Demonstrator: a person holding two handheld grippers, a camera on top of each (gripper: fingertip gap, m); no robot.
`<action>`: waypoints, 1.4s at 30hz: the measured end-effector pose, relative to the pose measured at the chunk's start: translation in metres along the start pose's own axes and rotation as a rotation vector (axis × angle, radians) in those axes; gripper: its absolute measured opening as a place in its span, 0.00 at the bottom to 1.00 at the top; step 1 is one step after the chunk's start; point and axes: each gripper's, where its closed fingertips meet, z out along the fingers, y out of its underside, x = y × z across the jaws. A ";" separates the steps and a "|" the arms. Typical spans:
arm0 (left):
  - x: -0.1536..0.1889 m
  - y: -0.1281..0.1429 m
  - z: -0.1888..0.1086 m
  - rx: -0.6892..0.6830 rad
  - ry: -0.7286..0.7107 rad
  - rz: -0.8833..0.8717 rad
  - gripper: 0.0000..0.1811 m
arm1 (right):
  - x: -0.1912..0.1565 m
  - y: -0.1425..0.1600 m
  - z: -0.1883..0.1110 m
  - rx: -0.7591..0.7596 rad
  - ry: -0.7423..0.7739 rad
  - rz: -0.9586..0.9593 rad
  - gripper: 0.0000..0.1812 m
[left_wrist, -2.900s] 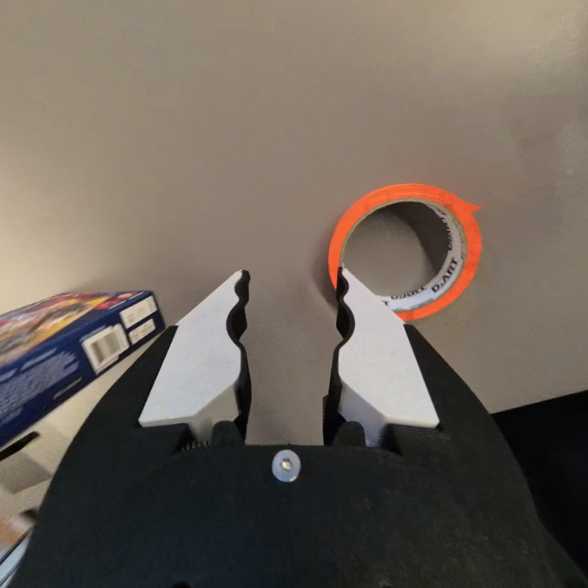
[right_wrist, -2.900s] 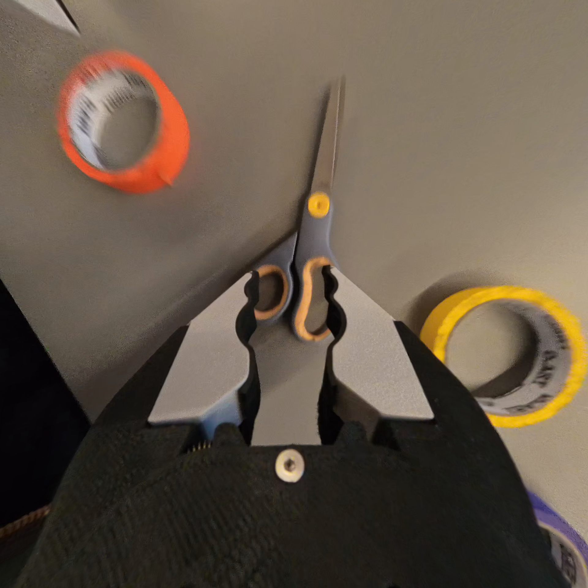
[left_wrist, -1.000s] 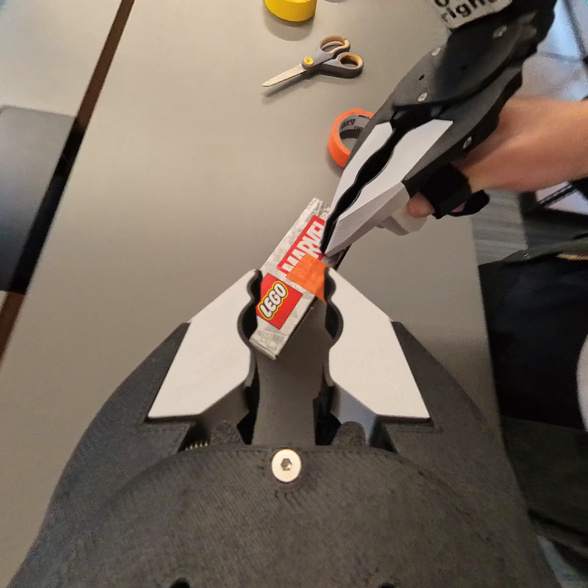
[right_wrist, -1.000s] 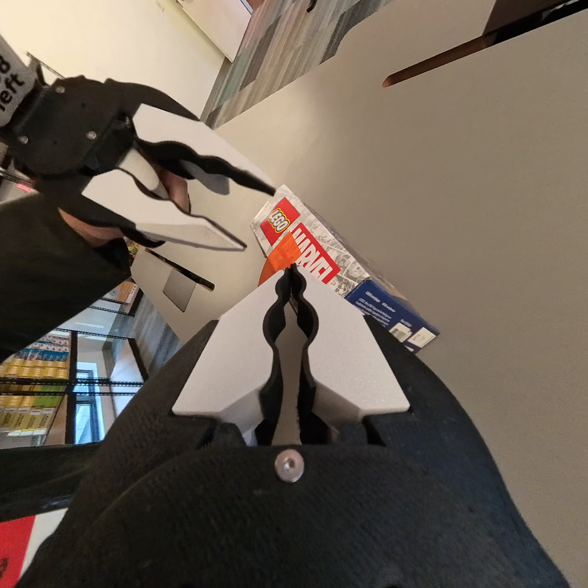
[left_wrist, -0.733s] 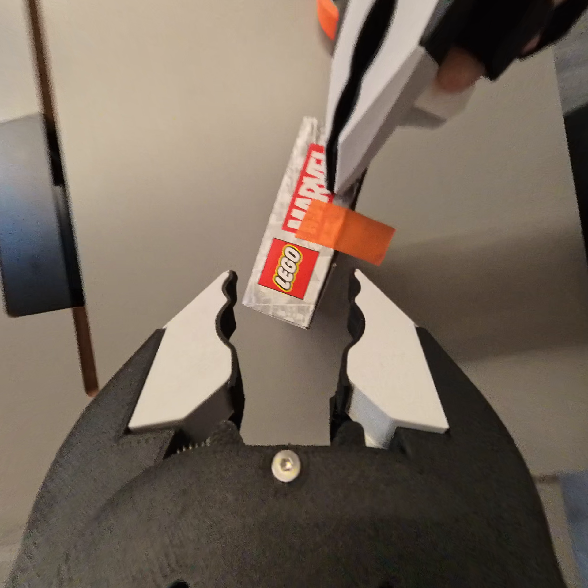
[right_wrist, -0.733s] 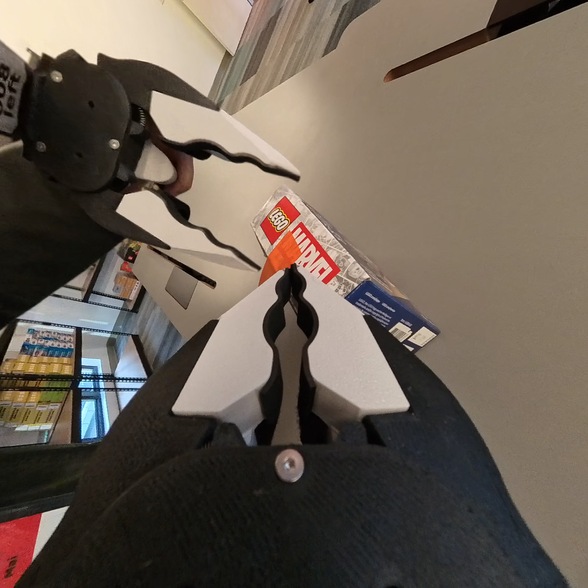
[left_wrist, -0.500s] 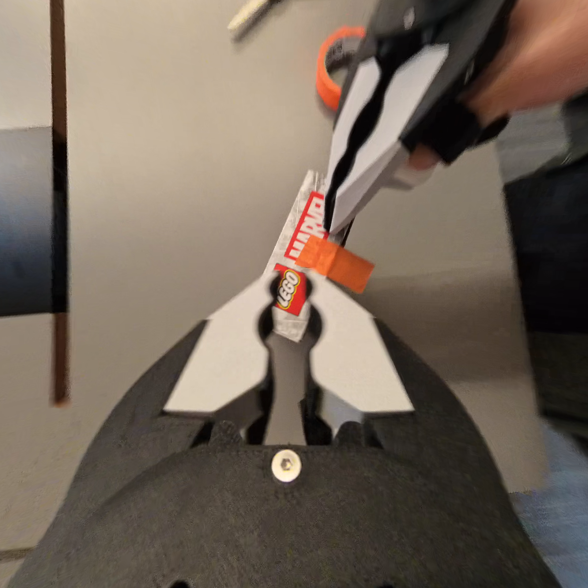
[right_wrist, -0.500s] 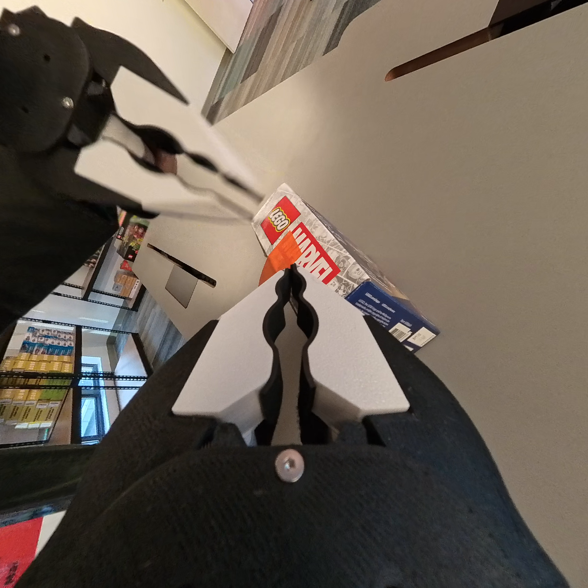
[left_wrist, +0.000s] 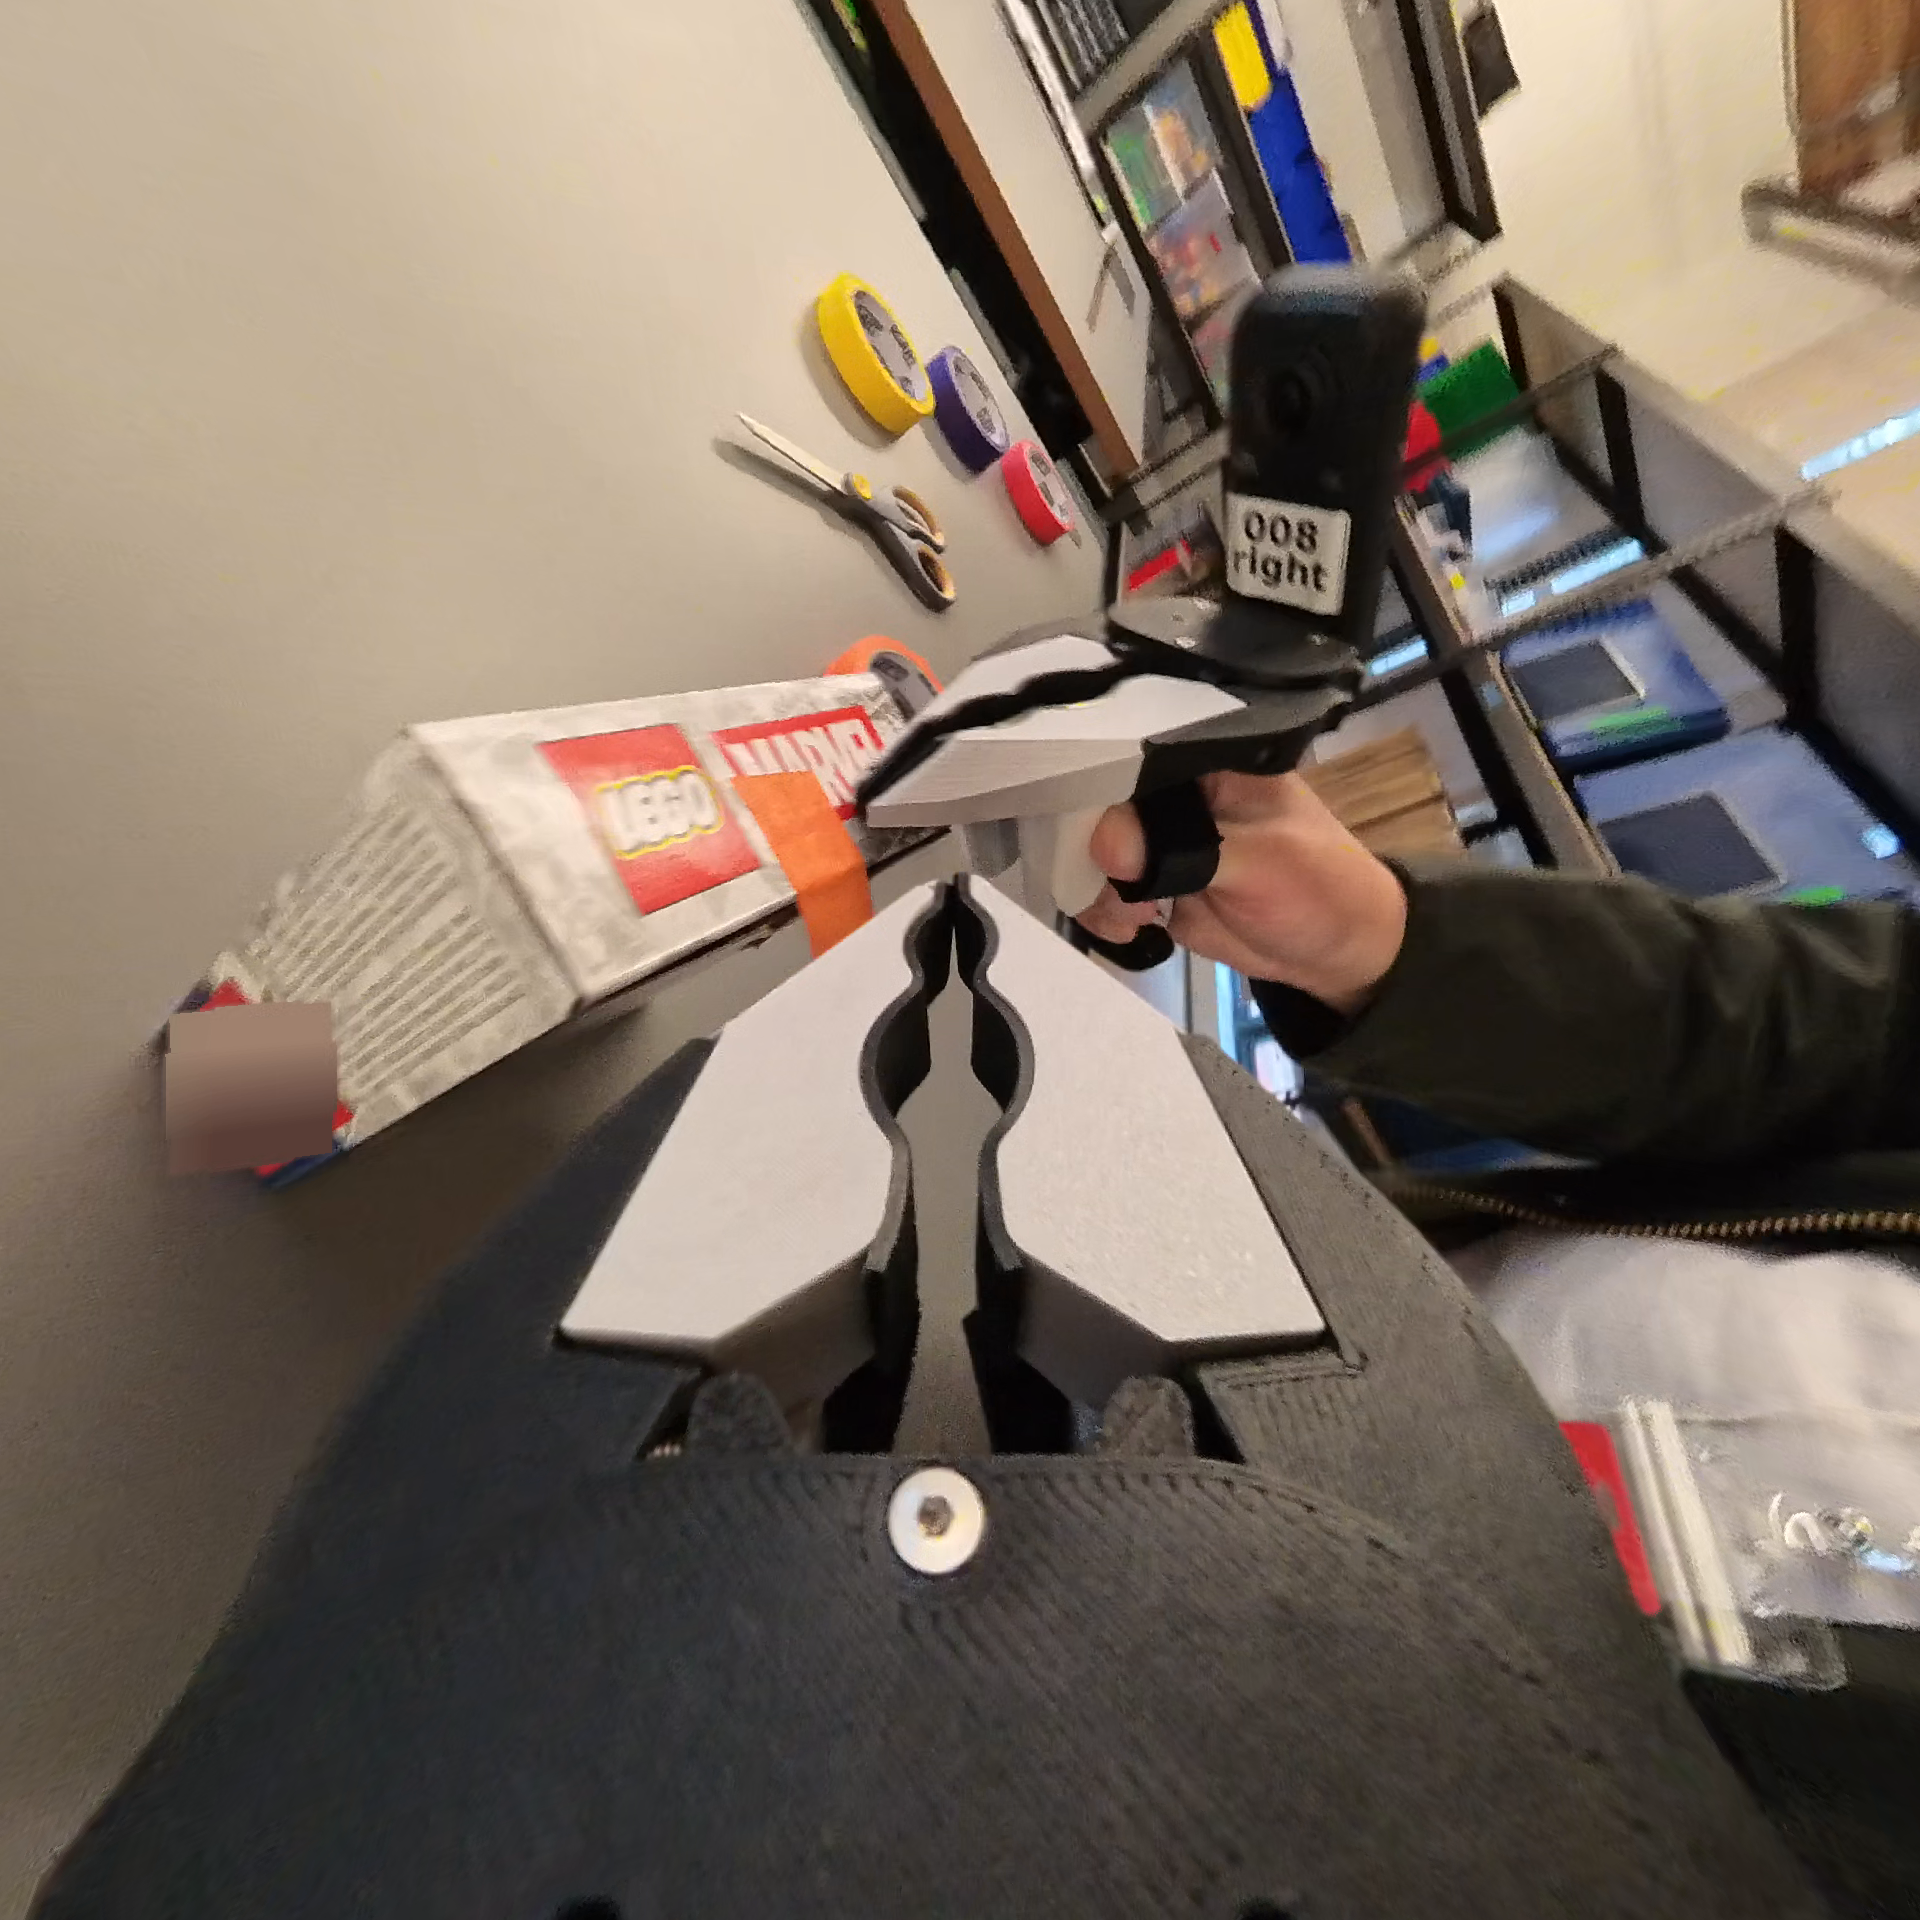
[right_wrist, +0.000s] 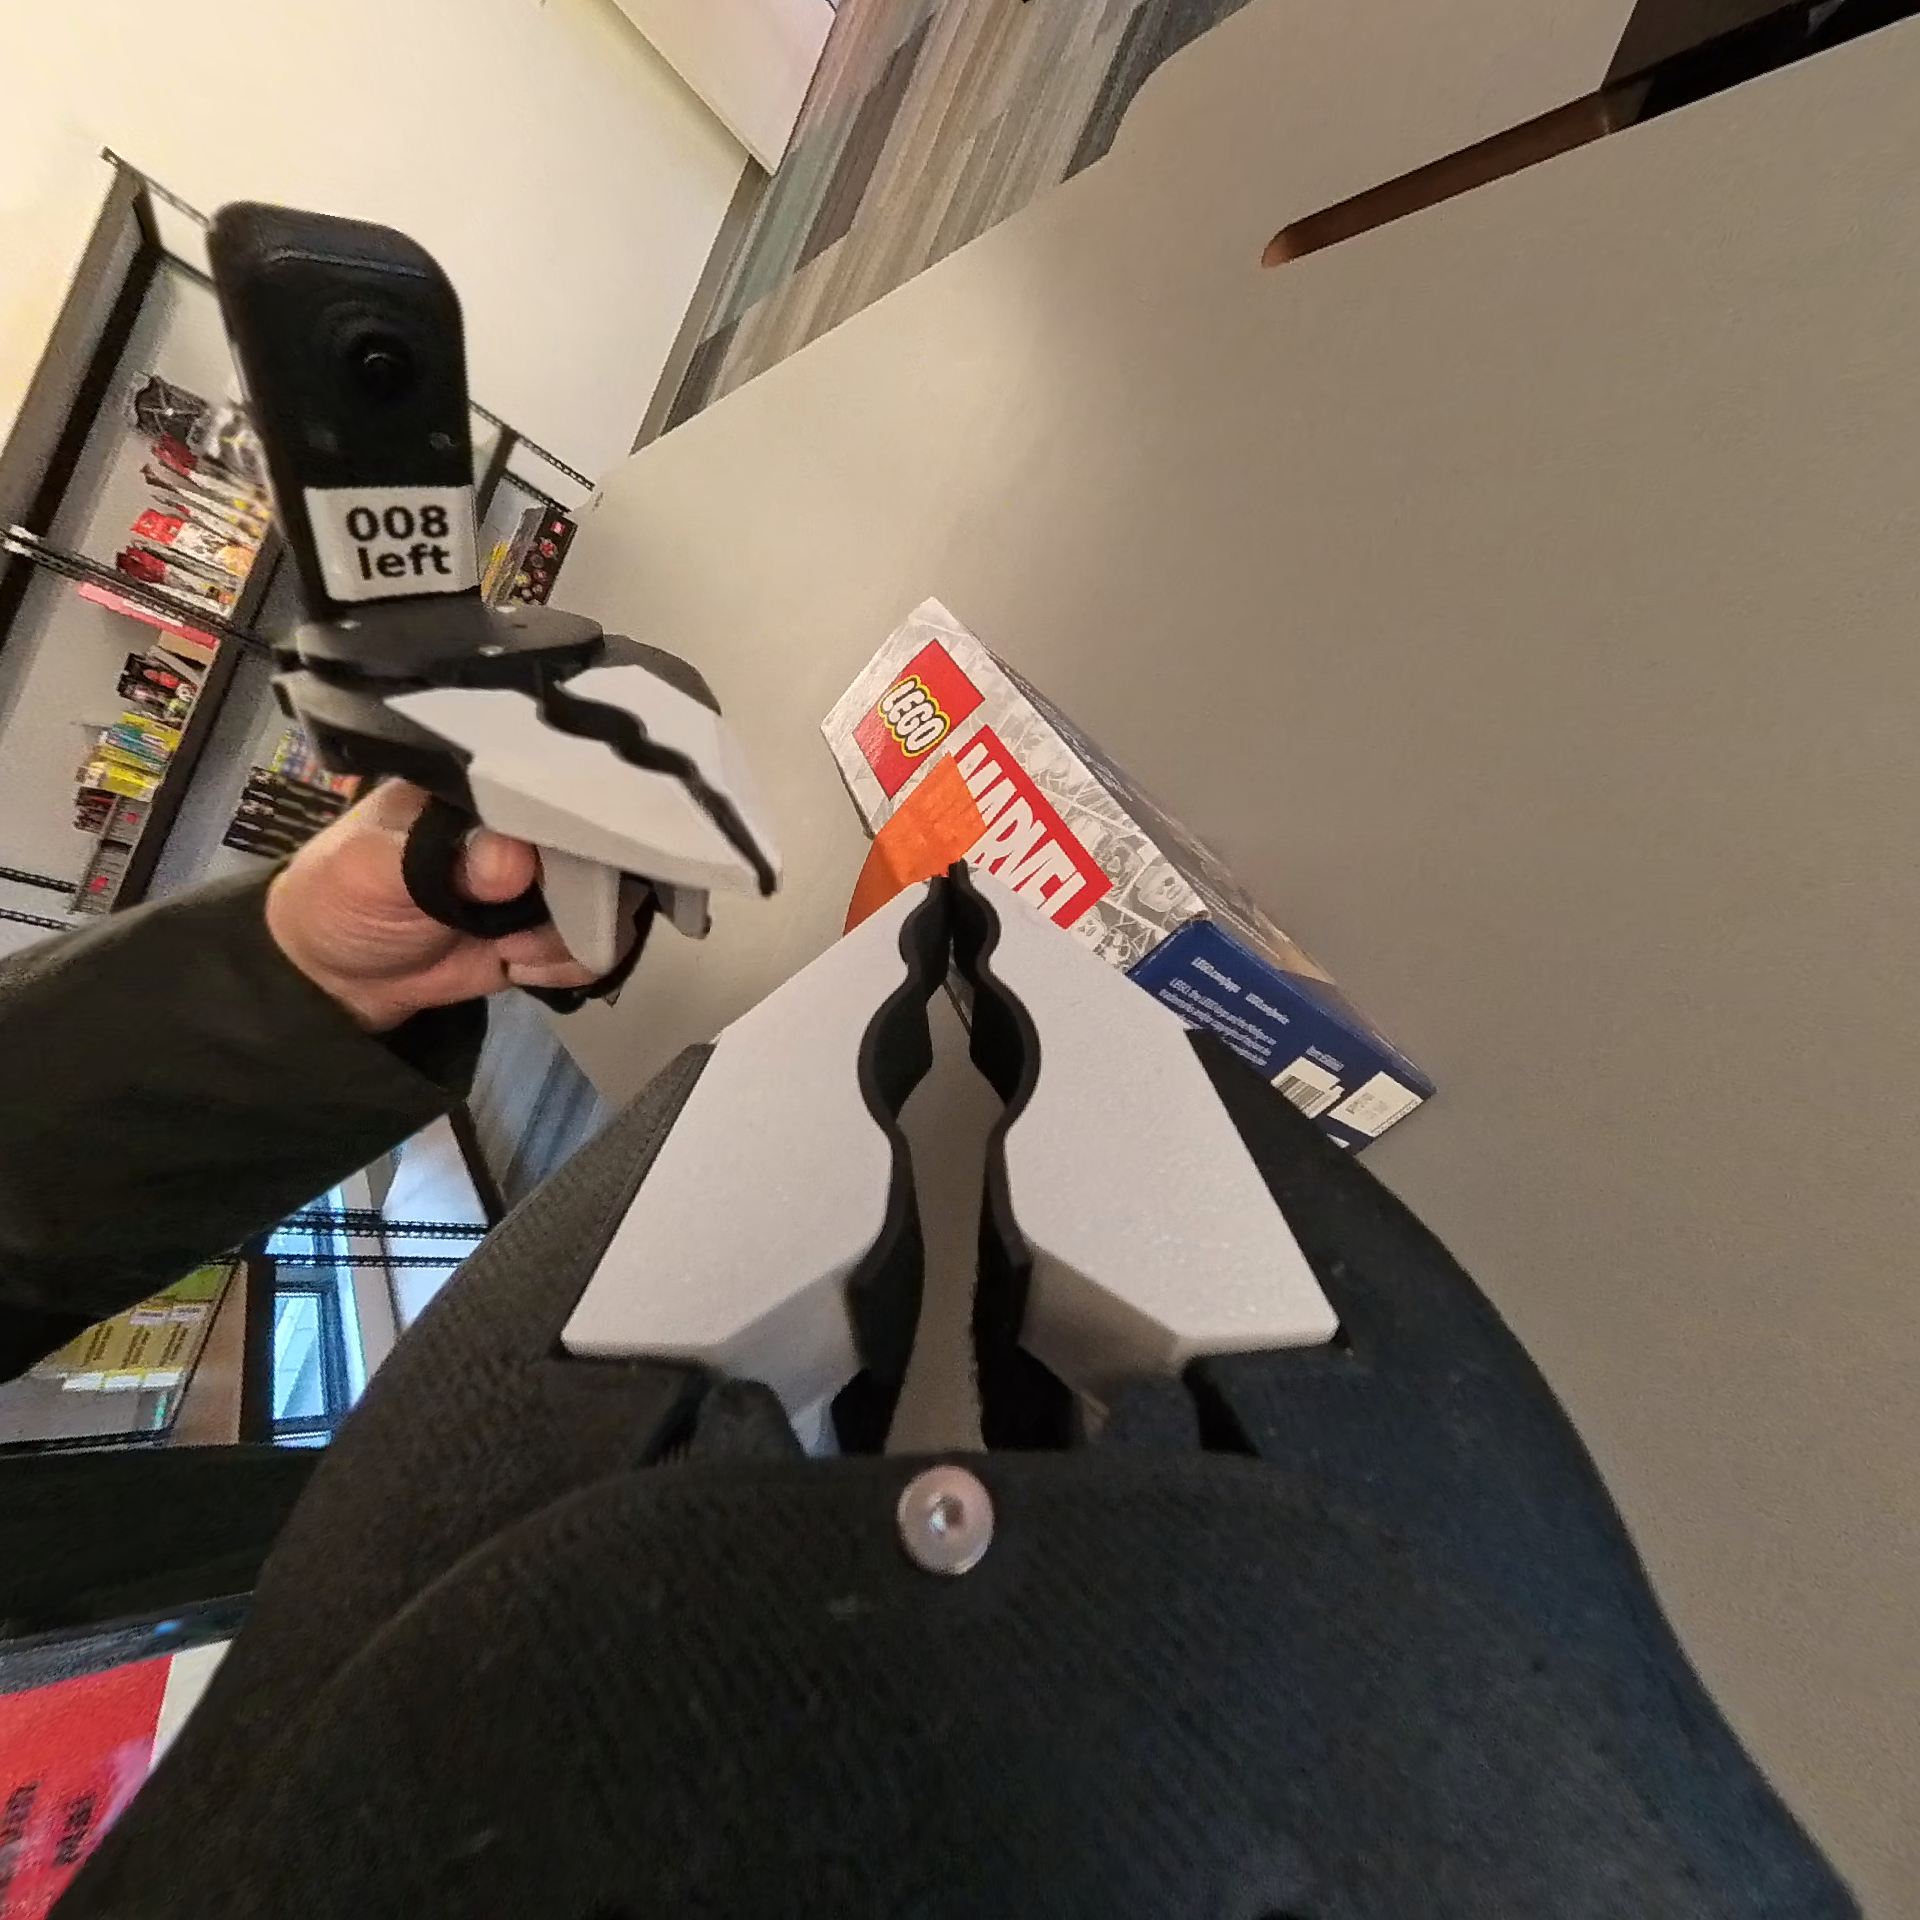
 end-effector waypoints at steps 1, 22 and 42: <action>0.004 0.002 0.004 -0.011 0.018 0.039 0.00 | 0.000 0.000 0.000 -0.001 0.000 0.001 0.00; -0.014 0.010 0.014 0.032 0.068 0.177 0.00 | 0.000 0.003 0.000 -0.013 0.027 -0.019 0.00; -0.022 0.012 0.022 0.109 -0.175 0.465 0.00 | 0.002 0.001 0.001 -0.007 0.030 -0.012 0.00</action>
